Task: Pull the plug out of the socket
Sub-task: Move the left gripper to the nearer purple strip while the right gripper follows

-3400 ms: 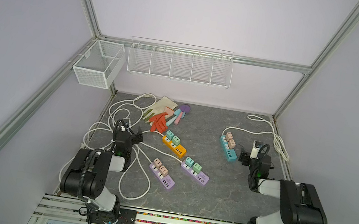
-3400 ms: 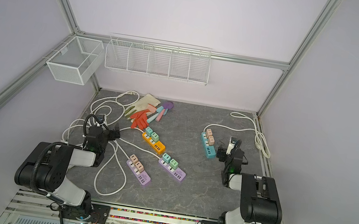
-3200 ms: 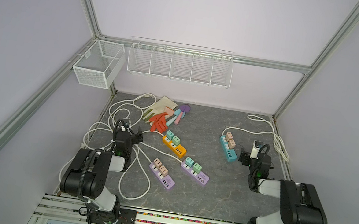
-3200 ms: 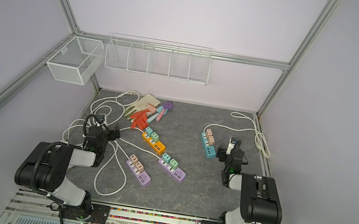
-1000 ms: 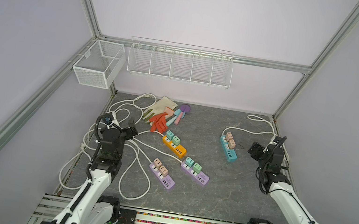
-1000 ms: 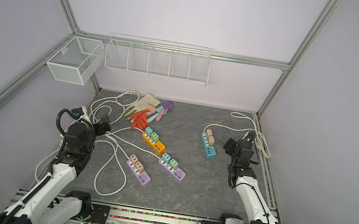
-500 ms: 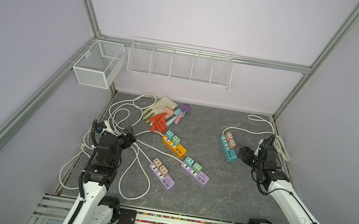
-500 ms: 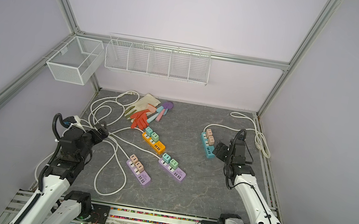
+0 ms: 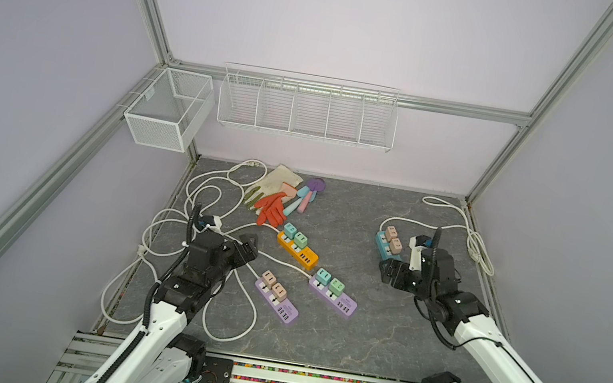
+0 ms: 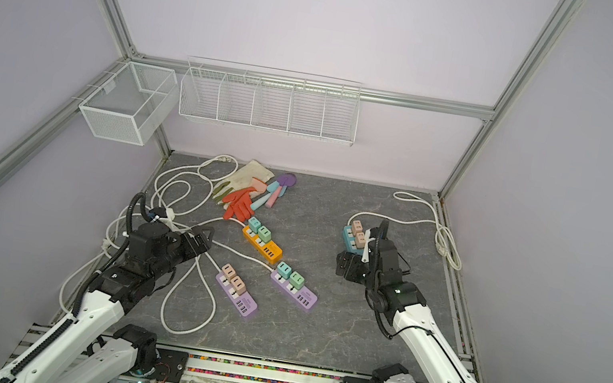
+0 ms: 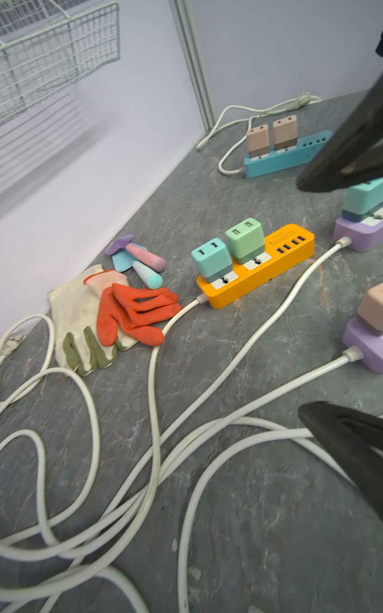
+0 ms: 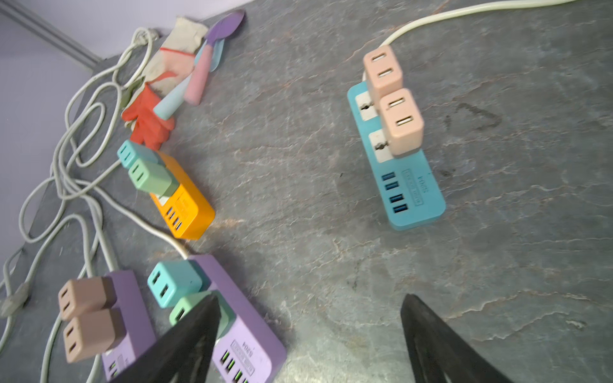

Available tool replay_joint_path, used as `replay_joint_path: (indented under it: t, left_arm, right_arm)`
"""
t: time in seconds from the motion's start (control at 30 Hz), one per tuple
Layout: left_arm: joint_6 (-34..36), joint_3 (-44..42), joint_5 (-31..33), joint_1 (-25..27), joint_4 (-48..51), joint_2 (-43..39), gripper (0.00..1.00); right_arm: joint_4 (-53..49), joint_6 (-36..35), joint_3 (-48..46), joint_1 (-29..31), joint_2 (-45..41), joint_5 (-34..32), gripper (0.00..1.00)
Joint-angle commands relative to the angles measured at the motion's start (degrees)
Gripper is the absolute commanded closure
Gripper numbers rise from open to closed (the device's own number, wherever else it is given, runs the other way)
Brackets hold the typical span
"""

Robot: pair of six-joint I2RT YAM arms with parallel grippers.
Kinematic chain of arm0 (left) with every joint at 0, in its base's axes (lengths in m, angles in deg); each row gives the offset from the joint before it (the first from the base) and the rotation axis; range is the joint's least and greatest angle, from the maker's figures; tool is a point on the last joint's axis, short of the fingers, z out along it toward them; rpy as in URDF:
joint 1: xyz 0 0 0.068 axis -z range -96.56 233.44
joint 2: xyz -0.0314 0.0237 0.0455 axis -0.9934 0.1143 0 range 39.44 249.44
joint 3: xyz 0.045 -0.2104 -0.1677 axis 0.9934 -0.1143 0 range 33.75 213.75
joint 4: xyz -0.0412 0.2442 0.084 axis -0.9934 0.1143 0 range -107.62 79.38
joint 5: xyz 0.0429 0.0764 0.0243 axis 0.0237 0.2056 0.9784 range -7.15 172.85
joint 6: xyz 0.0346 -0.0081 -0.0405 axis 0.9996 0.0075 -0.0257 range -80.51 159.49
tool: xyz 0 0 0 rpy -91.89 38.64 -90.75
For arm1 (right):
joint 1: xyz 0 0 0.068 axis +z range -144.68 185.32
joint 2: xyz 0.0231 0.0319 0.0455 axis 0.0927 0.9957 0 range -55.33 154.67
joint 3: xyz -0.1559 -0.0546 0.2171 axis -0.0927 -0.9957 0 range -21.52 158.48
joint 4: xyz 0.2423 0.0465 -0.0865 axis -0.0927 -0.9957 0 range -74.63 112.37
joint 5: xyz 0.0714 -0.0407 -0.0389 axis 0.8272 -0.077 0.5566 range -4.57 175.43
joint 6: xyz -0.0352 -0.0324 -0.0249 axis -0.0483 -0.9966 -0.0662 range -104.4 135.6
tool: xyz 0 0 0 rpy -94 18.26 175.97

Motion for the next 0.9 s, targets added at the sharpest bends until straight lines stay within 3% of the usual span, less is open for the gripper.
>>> replay_joint_path:
  t: [0.0, 0.1, 0.4, 0.57, 0.87]
  left_arm:
    - [-3.05, 1.12, 2.35, 2.98, 5.18, -1.40, 0.01]
    - [-6.92, -0.12, 5.02, 6.91, 6.12, -1.92, 0.00]
    - [-14.43, 1.43, 9.14, 18.10, 12.25, -0.82, 0.10]
    - [-16.27, 1.17, 7.15, 20.25, 15.38, -0.73, 0.19]
    - [-17.85, -0.89, 3.75, 20.79, 20.17, -4.52, 0.39]
  right_arm:
    - [-2.58, -1.49, -0.03, 4.70, -0.85, 0.95, 0.12]
    - [-1.09, -2.67, -0.97, 10.09, -0.16, 1.49, 0.12]
    - [3.75, -4.29, -3.11, 21.26, 3.80, 1.30, 0.12]
    - [7.42, -3.80, -3.62, 26.94, 6.81, 1.51, 0.12]
    - [7.75, -3.87, -1.59, 35.76, 11.46, -4.06, 0.12]
